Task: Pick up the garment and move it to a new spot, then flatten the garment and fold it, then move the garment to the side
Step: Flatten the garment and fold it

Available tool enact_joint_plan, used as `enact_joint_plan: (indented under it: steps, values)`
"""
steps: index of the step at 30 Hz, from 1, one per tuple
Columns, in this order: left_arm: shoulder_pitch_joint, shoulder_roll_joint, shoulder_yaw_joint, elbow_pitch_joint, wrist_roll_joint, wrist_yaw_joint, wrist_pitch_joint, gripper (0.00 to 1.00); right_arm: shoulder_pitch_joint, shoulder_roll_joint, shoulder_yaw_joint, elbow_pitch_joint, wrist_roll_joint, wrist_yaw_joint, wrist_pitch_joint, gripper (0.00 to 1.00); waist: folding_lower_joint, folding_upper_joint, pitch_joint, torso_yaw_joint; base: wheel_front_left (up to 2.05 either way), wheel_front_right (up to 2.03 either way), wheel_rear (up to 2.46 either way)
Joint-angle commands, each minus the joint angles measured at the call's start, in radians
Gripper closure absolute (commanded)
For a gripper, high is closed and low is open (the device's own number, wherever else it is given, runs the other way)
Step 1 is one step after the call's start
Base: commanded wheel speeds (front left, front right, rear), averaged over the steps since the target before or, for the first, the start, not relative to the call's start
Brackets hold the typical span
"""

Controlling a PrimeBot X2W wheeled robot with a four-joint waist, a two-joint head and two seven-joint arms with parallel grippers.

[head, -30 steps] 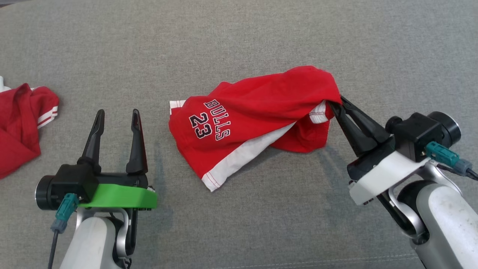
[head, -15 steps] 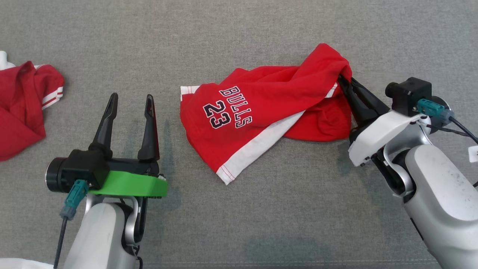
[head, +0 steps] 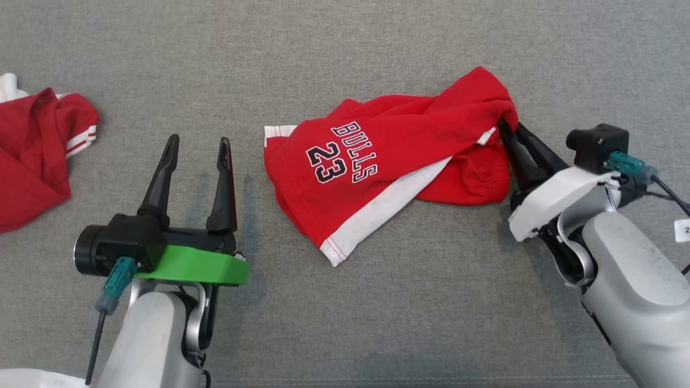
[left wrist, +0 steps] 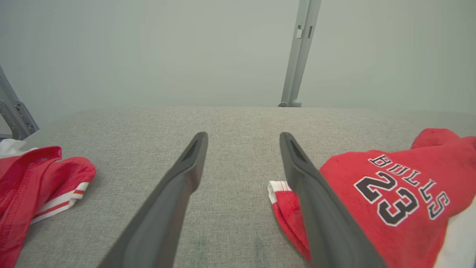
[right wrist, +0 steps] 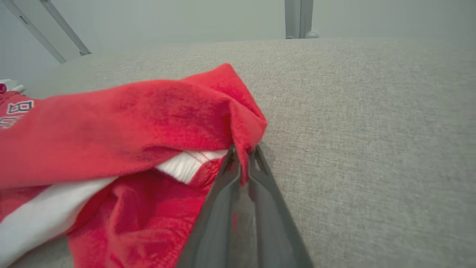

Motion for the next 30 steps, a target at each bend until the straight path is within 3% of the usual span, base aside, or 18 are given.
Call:
enact_joint_plan:
  steps: [1,9,20,30]
  values:
    - [0.013,0.000,0.004,0.001,0.008,-0.004,-0.005,0.00,0.034,-0.007,-0.003,0.005,0.007,0.000,-0.026,0.00,0.0000,0.0000,-0.018,-0.012,0.00,0.00,0.00]
    - [0.043,0.012,0.012,0.008,0.011,-0.004,-0.004,0.00,0.150,0.000,-0.050,-0.055,-0.013,0.000,-0.095,0.00,0.0000,0.0000,-0.069,-0.048,0.00,0.00,0.00]
    - [0.106,0.034,0.014,-0.007,0.006,0.013,0.007,0.00,0.294,0.087,-0.226,-0.263,-0.216,0.000,-0.127,0.00,0.0000,0.0000,-0.137,-0.098,0.00,0.00,0.00]
    - [0.141,0.043,0.001,-0.036,0.002,0.023,0.031,0.00,0.369,0.129,-0.258,-0.335,-0.267,0.000,-0.128,0.00,0.0000,0.0000,-0.155,-0.111,0.00,0.00,0.00]
